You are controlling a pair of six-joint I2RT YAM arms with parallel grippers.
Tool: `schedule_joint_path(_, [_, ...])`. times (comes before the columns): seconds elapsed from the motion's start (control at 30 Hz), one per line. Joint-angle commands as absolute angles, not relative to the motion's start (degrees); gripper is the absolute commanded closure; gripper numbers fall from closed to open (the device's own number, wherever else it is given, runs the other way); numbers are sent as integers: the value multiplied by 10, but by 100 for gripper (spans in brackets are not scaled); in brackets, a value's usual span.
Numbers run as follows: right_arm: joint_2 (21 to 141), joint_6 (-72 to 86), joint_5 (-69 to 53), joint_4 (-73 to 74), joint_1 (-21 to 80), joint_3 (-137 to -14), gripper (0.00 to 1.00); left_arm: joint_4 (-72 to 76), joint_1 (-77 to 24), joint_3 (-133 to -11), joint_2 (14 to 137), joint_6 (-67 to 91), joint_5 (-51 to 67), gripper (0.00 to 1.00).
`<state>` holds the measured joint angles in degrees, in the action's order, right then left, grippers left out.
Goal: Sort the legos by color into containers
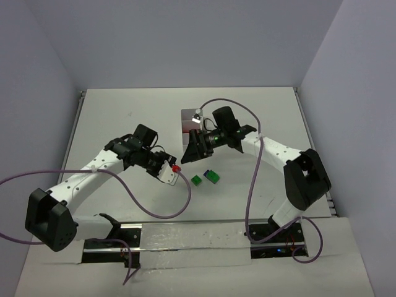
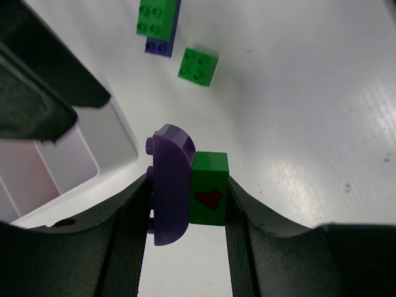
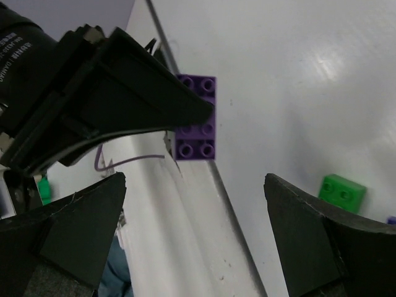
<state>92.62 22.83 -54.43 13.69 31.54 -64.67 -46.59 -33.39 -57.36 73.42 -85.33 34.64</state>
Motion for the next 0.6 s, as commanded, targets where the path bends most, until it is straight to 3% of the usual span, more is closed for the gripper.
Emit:
schedule_joint_path(0.0, [891, 242, -570, 94, 343, -637, 0, -485, -360, -604, 723, -800, 366, 85])
schedule_joint_path(0.37, [923, 257, -591, 91, 357, -612, 2, -405, -384, -612, 700, -741, 366, 92])
schedule_joint_path(0.5, [944, 283, -618, 78, 357, -621, 7, -383, -395, -598, 689, -739, 360, 92])
schedule_joint_path(0.57, [955, 308, -639, 49, 355, -624, 15, -377, -403, -597, 686, -735, 356, 93])
